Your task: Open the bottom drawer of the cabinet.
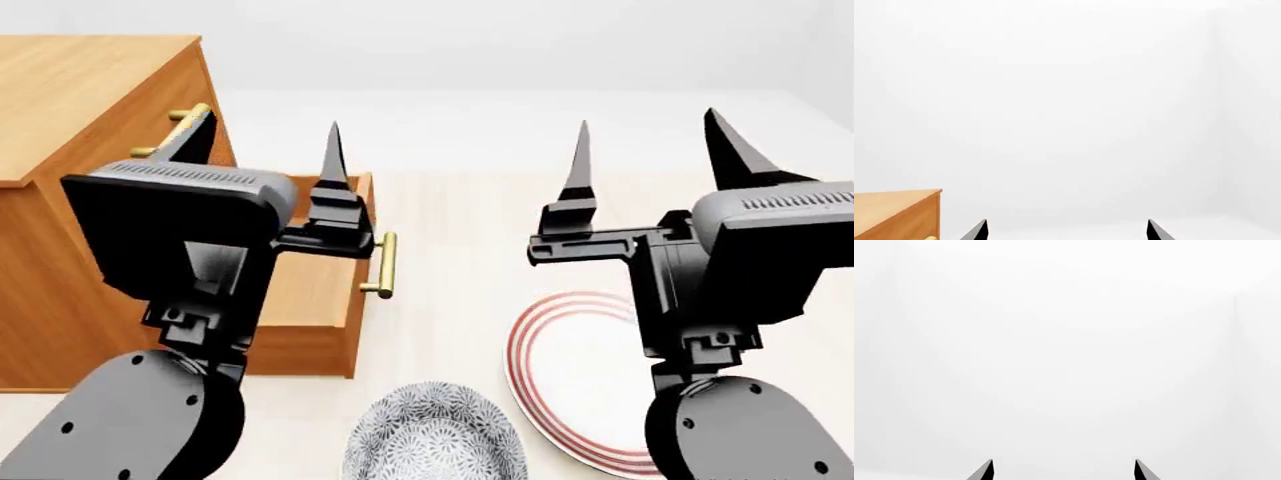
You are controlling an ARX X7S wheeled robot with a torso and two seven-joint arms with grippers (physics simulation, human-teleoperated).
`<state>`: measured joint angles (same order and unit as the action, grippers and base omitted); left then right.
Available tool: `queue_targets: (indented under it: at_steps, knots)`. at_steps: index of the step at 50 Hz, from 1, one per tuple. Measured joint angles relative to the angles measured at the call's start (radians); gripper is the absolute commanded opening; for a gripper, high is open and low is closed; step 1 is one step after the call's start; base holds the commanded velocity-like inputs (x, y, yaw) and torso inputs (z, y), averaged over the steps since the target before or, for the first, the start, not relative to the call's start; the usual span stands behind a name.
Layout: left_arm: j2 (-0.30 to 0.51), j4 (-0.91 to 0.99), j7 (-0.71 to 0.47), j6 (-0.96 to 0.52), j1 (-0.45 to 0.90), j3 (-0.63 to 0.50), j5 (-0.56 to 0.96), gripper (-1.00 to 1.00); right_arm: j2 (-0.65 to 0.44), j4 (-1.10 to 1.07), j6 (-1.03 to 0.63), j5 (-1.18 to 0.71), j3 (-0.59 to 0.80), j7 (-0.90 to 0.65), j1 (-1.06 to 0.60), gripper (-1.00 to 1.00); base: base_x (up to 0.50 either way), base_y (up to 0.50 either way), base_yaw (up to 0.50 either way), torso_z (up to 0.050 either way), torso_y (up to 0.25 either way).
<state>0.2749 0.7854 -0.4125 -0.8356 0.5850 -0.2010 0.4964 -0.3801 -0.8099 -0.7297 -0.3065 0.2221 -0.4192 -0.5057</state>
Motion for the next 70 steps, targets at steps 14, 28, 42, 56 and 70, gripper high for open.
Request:
queue_targets:
  at_steps: [14, 28, 42, 56, 70]
  knots:
    - [0.008, 0.073, -0.024, -0.027, 0.093, -0.008, 0.004, 1.0, -0.011, -0.076, -0.087, -0.019, 0.012, 0.002, -0.126, 1.0, 0.0, 0.0, 0.0, 0.0, 0.0]
    - [0.021, 0.143, -0.044, -0.011, 0.121, -0.004, 0.004, 1.0, -0.03, -0.152, -0.091, -0.015, 0.026, -0.004, -0.178, 1.0, 0.0, 0.0, 0.0, 0.0, 0.0]
    - [0.04, 0.171, -0.069, 0.014, 0.131, -0.01, 0.008, 1.0, -0.043, -0.18, -0.08, -0.02, 0.037, -0.012, -0.197, 1.0, 0.0, 0.0, 0.0, 0.0, 0.0]
    - [0.063, 0.188, -0.096, 0.042, 0.155, -0.016, 0.021, 1.0, -0.041, -0.181, -0.11, -0.04, 0.05, -0.008, -0.301, 1.0, 0.0, 0.0, 0.0, 0.0, 0.0]
    - [0.091, 0.198, -0.121, 0.078, 0.162, -0.034, 0.035, 1.0, -0.032, -0.183, -0.142, -0.06, 0.058, -0.008, -0.406, 1.0, 0.0, 0.0, 0.0, 0.0, 0.0]
